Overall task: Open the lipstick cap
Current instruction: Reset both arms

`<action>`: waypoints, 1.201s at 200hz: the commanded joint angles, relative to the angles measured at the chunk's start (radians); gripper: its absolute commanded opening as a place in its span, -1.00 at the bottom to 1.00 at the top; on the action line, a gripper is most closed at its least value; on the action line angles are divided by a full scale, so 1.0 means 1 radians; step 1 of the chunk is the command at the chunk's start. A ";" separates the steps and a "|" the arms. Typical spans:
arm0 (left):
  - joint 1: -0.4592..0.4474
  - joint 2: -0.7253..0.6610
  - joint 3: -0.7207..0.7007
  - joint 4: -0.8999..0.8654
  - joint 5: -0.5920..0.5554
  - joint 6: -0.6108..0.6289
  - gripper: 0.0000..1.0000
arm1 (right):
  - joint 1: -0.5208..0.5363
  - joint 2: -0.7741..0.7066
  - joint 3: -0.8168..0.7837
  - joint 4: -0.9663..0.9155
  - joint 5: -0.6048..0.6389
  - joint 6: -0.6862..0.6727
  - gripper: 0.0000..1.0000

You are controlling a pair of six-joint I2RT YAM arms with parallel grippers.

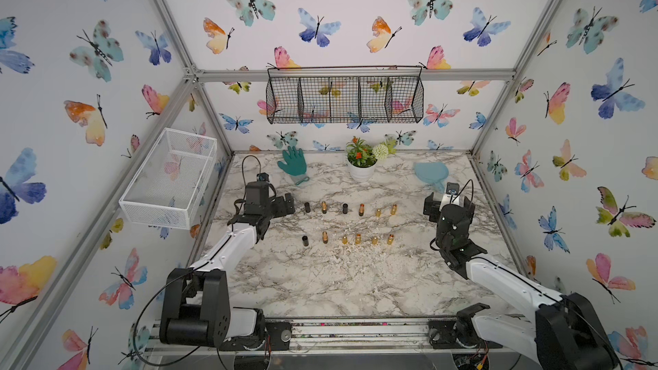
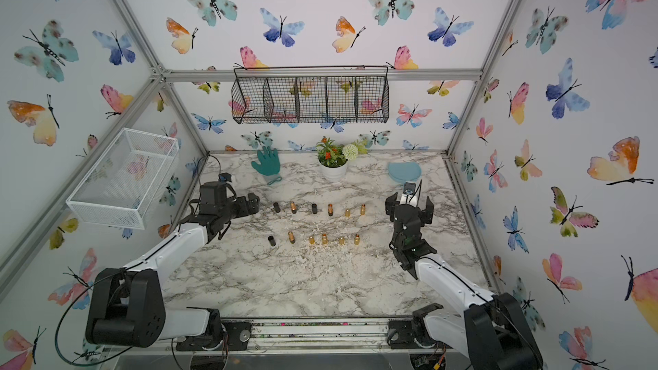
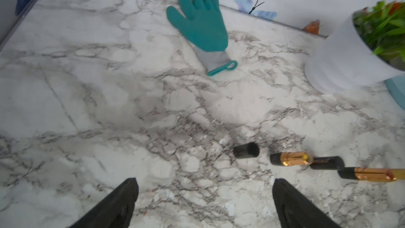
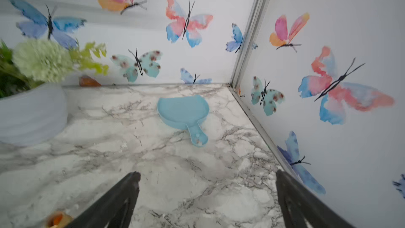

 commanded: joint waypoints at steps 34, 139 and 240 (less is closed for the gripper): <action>0.034 -0.008 -0.234 0.491 -0.136 0.188 0.97 | -0.058 0.251 -0.071 0.431 0.008 -0.056 1.00; 0.069 0.143 -0.521 1.163 -0.070 0.227 0.97 | -0.205 0.363 -0.135 0.591 -0.328 0.008 0.97; 0.071 0.107 -0.470 1.001 -0.077 0.222 0.97 | -0.244 0.355 -0.186 0.625 -0.433 0.015 0.96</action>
